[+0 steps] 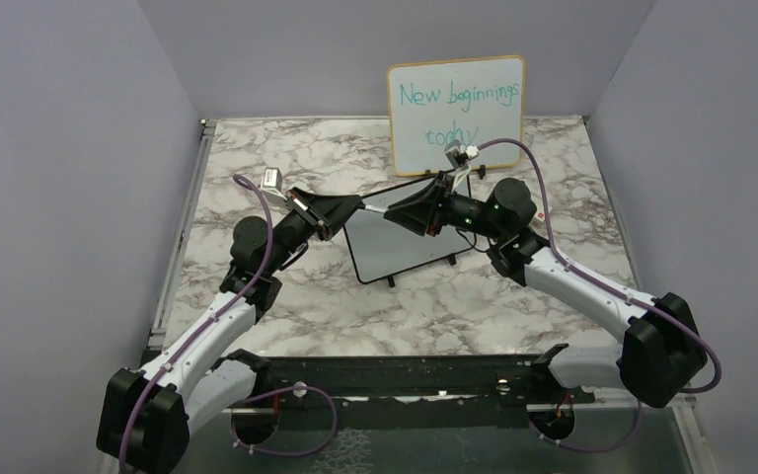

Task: Write a sentence on the whiteboard
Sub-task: Open the whiteboard marker at the center of the board.

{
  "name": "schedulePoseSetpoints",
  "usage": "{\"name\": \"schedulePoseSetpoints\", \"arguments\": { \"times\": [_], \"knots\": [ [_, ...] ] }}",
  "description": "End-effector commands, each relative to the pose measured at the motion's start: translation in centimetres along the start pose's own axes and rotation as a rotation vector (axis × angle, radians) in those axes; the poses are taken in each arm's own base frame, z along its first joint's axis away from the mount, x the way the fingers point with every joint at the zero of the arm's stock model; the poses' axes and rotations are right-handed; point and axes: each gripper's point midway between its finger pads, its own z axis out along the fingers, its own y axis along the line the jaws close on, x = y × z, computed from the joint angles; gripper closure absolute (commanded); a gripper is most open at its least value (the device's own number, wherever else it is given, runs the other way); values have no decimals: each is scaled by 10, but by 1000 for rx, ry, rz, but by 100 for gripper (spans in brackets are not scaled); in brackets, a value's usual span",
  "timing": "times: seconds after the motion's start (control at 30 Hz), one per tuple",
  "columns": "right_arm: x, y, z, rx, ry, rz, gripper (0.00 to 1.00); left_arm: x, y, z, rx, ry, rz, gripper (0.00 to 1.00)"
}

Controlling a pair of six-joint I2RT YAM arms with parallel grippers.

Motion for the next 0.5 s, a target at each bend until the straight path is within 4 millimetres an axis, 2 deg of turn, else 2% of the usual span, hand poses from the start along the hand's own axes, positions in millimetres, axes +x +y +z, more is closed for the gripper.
{"name": "schedulePoseSetpoints", "arguments": {
  "times": [0.0, 0.07, 0.27, 0.47],
  "knots": [
    [-14, 11, 2, -49, -40, -23, 73, 0, -23, 2, 70, -1, 4, 100],
    [-13, 11, 3, -53, -36, -21, 77, 1, -23, 2, 69, -3, 2, 100],
    [-10, 11, 2, -58, -27, -24, 99, 1, -21, 4, 65, -3, 5, 100],
    [-3, 12, -2, -55, -6, -15, 100, -2, -20, 8, 61, -13, 13, 100]
  ]
}}
